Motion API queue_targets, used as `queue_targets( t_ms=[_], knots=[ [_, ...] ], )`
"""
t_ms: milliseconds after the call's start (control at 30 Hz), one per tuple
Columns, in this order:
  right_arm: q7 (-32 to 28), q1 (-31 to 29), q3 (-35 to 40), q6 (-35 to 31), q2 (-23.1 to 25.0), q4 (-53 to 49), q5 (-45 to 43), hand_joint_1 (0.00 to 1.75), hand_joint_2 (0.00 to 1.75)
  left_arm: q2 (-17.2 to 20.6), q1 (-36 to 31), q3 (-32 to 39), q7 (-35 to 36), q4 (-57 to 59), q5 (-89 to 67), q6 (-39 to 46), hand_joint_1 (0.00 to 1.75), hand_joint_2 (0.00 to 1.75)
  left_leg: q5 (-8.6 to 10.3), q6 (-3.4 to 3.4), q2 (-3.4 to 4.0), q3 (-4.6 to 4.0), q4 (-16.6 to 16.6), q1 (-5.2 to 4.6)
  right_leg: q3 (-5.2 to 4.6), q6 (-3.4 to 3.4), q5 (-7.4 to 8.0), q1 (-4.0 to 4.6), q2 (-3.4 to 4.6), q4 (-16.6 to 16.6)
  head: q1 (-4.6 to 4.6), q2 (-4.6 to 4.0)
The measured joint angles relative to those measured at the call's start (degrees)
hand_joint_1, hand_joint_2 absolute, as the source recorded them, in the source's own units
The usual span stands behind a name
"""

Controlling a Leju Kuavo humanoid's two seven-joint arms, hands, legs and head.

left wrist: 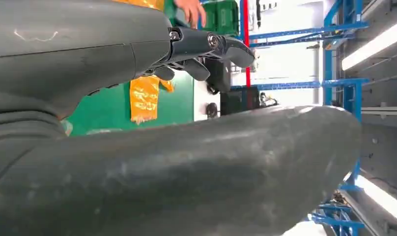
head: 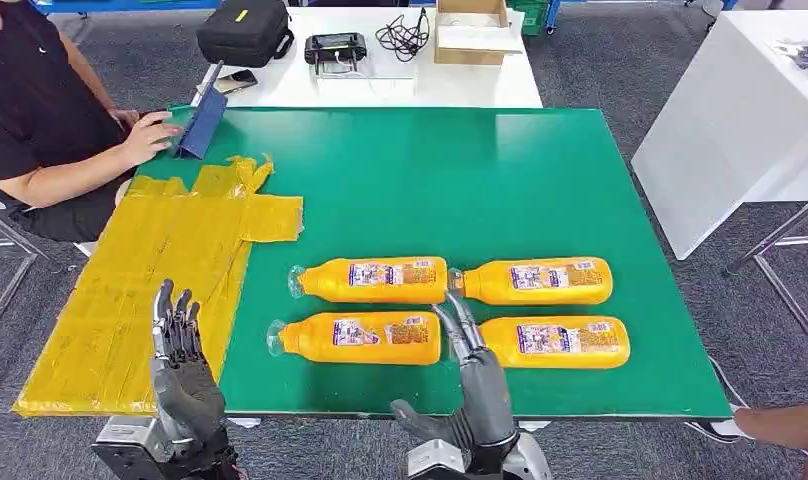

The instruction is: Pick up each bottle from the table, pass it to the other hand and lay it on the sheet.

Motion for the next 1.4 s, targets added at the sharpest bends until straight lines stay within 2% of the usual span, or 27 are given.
queue_targets(
  t_ms=[267,400,600,833,1067,1233,1400],
  knots=[
    [7.53,-10.75,4.96,6.12,-2.08,5.59,4.52,0.00,1.75,0.04,-0.34,-1.31,0.00,0.04,1.95,-4.30,0.00,0.00,0.02,0.01,0.08,0.04,0.00,0.01,0.03,0.00,0.01,-0.01,0.05,0.01,0.00,0.00],
    [10.64,-16.76,6.75,6.23,-2.78,9.53,7.23,0.00,1.75,0.07,-0.84,-1.44,0.00,0.06,1.95,-7.28,0.00,0.00,0.04,0.02,0.07,0.10,0.01,0.01,0.04,-0.01,0.02,0.01,0.05,0.02,0.02,0.00],
    [11.91,-20.06,8.02,6.36,-3.28,12.19,8.23,0.00,1.75,0.07,-0.93,-1.57,0.00,0.09,1.81,-7.76,0.00,0.00,0.03,0.02,0.00,0.05,0.00,0.02,0.02,0.00,0.01,0.01,0.04,0.04,0.02,0.00],
    [14.01,-26.19,9.53,11.48,-3.30,17.86,6.36,0.00,1.75,0.09,-1.25,-2.14,0.00,0.09,1.68,-8.96,0.00,0.00,0.03,0.02,0.00,0.07,0.01,0.00,0.03,0.00,0.02,-0.01,0.04,0.02,0.02,0.00],
    [10.53,-28.65,12.04,17.49,-2.88,22.99,1.83,0.00,1.75,0.09,-2.04,-2.40,0.00,0.35,1.68,-8.68,0.00,0.00,0.03,0.02,0.00,0.10,0.01,0.03,0.01,0.00,0.02,0.01,0.03,0.04,0.00,0.00],
    [9.13,-28.14,15.19,12.08,-1.66,23.76,4.28,0.00,1.75,0.09,-2.36,-2.49,0.00,0.76,2.21,-9.14,0.00,0.00,0.03,0.02,0.01,0.08,0.01,0.03,-0.04,0.00,0.01,0.03,0.04,0.04,0.00,0.00],
    [10.31,-28.21,17.48,13.83,-1.66,23.74,3.98,0.00,1.75,0.09,-2.39,-2.36,0.00,0.76,3.11,-10.32,0.00,0.00,0.03,0.02,0.00,0.07,0.01,0.00,-0.01,0.00,0.01,0.00,0.04,0.02,0.02,0.00]
  ],
)
